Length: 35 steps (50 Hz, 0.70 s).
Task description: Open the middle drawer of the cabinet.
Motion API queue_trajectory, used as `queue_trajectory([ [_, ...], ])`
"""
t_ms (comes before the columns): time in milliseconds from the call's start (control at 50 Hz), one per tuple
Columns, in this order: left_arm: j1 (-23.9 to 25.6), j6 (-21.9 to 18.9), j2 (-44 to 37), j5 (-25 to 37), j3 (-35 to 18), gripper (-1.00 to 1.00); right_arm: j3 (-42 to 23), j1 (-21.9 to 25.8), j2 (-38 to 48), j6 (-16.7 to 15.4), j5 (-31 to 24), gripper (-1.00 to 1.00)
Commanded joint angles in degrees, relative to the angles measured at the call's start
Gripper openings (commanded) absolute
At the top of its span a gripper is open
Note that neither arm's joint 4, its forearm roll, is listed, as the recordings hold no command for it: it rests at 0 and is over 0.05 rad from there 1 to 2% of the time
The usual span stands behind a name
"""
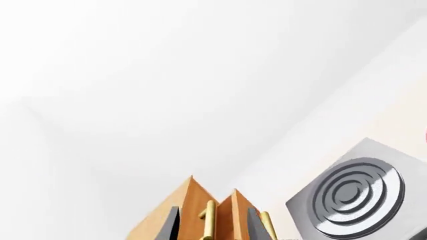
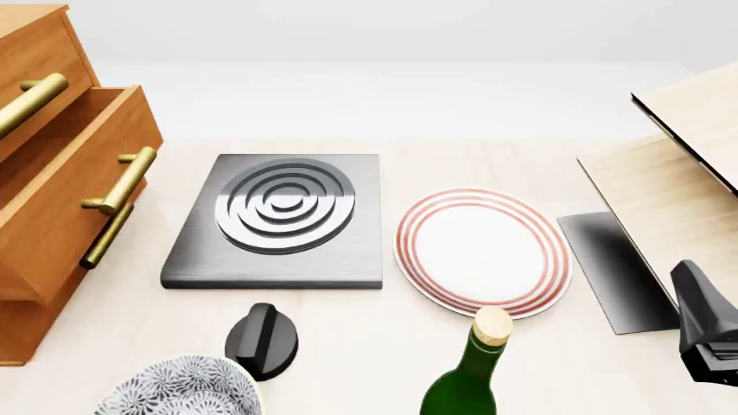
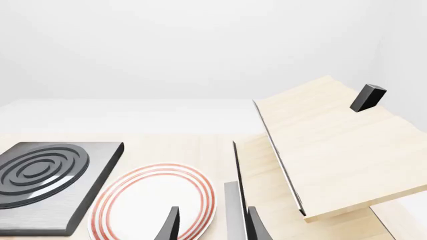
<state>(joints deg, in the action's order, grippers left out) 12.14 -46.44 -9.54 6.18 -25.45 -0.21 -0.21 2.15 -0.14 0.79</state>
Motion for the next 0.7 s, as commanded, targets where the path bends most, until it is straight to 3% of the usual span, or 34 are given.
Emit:
queue_trajectory([
  [20,0.57,6.63,-0.89,8.41,-6.54,1.00,0.02,0.04,-0.52,0.08,-0.24,1.00],
  [40,0.83,9.17,-2.79,10.53,-8.45,1.00,0.02,0.04,-0.53,0.09,-0.25,1.00],
  [220,1.16,15.20,-6.23,15.72,-14.68,1.00,0.01,0.05,-0.47,0.07,-0.20,1.00],
  [380,-0.22,16.90,-7.57,18.16,-18.21,1.00,0.02,0.04,-0.40,0.13,-0.12,1.00],
  [700,-3.38,26.75,-11.77,25.05,-26.44,1.00,0.02,0.05,-0.48,0.13,-0.18,1.00],
])
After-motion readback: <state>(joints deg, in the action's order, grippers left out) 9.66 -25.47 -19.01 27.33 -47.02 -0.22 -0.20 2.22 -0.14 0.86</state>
